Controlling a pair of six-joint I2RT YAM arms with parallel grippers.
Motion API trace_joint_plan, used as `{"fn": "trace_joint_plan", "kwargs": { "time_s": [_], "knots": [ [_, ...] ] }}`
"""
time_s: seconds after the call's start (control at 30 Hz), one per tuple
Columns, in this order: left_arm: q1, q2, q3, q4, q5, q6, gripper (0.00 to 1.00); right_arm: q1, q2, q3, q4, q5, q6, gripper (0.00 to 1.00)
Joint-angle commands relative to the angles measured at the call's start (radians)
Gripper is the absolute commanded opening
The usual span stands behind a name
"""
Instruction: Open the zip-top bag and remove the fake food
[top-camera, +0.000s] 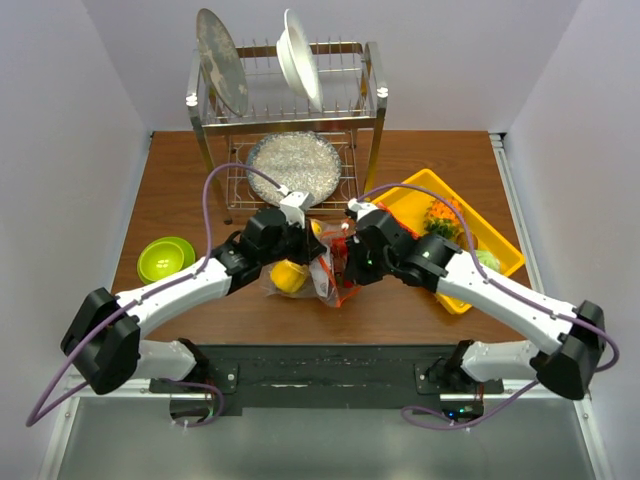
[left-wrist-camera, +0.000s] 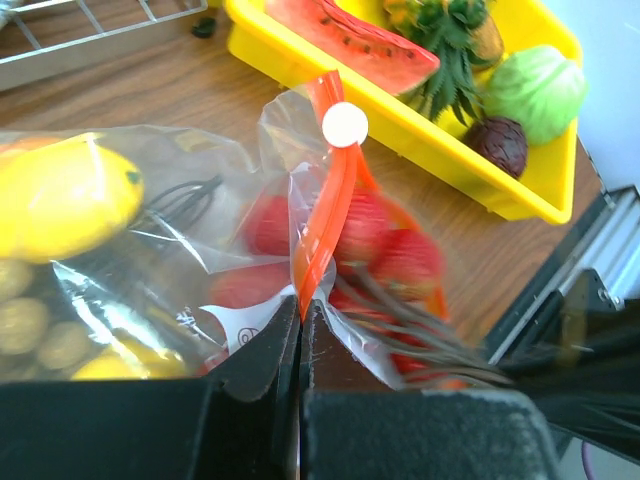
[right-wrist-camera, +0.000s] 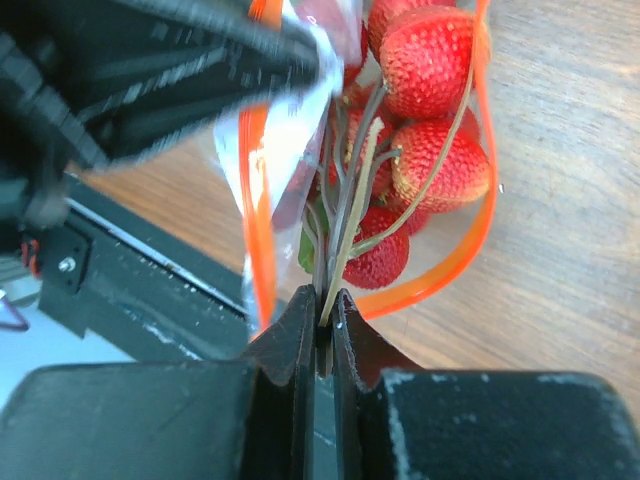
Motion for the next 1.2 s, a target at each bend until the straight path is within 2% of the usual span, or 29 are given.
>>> {"fn": "trace_joint_plan", "kwargs": {
  "time_s": [0.0,0.13,0.2,0.27,0.67,0.77,0.97,1.17],
  "knots": [
    [0.037,0.009,0.016,0.010,-0.060,-0.014,0.00,-0.004,-0.121,-0.034,-0.024,-0.010,-0.008,0.00],
    [0.049,-0.007,0.006,0.015,-0.034,0.008,0.00,-0.004,-0.155,-0.050,-0.029,0.012,-0.003,0.00],
    [0.047,-0.017,-0.004,0.049,0.023,0.013,0.00,-0.004,-0.143,-0.033,-0.026,0.028,-0.005,0.00],
    [0.044,-0.037,-0.032,0.090,0.077,0.016,0.06,-0.002,-0.111,-0.022,-0.011,0.038,-0.009,0.00],
    [0.024,-0.093,-0.132,0.142,0.117,-0.002,0.06,-0.047,0.036,0.133,-0.036,0.012,-0.061,0.00],
    [0.021,-0.090,-0.130,0.122,0.102,0.004,0.00,-0.068,0.027,0.148,-0.068,0.012,-0.080,0.00],
    [0.021,-0.083,-0.127,0.018,-0.070,-0.042,0.00,-0.099,-0.031,0.145,-0.098,-0.034,-0.098,0.00],
    [0.026,-0.054,-0.116,0.033,-0.100,-0.068,0.00,-0.101,-0.132,0.059,-0.063,-0.085,-0.064,0.00]
  ]
}}
